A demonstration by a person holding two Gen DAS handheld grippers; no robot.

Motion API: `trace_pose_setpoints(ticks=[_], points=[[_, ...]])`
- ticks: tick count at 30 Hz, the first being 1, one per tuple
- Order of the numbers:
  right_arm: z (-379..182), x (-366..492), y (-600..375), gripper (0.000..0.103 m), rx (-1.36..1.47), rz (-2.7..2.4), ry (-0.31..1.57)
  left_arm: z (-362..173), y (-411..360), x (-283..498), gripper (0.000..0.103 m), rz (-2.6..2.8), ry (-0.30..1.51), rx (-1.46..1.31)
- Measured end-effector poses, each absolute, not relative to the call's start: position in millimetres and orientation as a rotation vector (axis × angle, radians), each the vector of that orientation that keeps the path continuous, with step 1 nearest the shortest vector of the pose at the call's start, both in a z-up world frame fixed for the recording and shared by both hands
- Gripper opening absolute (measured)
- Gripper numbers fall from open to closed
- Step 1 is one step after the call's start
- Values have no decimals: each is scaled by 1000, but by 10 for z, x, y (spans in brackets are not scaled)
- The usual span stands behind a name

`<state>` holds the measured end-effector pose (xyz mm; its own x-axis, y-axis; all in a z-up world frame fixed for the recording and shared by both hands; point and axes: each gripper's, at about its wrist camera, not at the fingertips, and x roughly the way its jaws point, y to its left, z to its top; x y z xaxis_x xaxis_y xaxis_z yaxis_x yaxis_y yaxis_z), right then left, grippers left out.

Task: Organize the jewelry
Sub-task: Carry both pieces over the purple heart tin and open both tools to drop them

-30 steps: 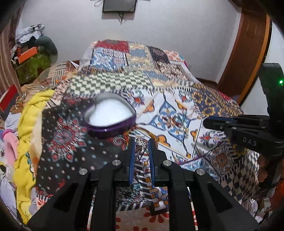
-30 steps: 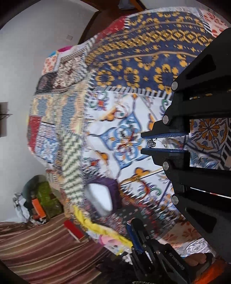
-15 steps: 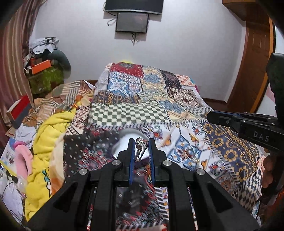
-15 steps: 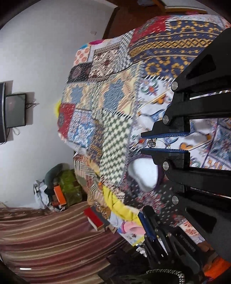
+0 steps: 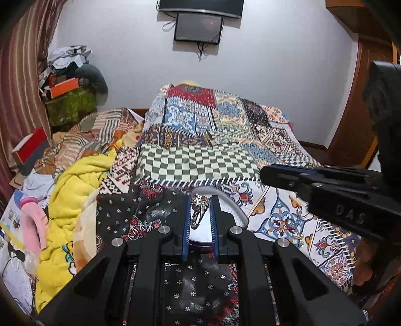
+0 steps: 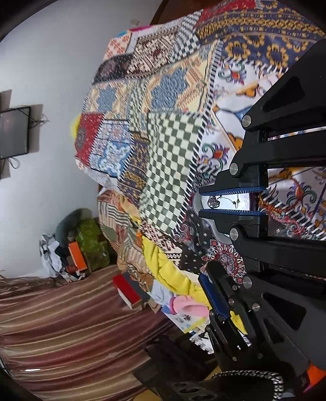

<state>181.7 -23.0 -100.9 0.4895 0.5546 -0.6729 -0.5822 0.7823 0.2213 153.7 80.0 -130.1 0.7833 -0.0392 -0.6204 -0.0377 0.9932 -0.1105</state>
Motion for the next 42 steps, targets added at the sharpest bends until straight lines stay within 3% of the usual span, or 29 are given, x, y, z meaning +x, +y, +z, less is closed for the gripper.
trace_pose_setpoints(ticks=[13, 27, 30, 34, 39, 42], points=[[-1459, 2034, -61, 9, -64, 708, 931, -1661, 797, 1798, 13, -34, 770, -139], [-1629, 2080, 13, 9, -84, 727, 1021, -1616, 860, 1806, 13, -4, 768, -142], [-1631, 2070, 9, 17, -80, 734, 1045, -1579, 870, 1775, 14, 4, 767, -139], [-1535, 2026, -39, 32, -83, 717, 1014, -1503, 886, 1712, 30, 18, 752, -138], [-1303, 1960, -172, 32, -96, 678, 945, -1339, 904, 1615, 34, 34, 717, -139], [-1142, 1925, -283, 33, -96, 648, 902, -1229, 918, 1556, 43, 45, 694, -145]])
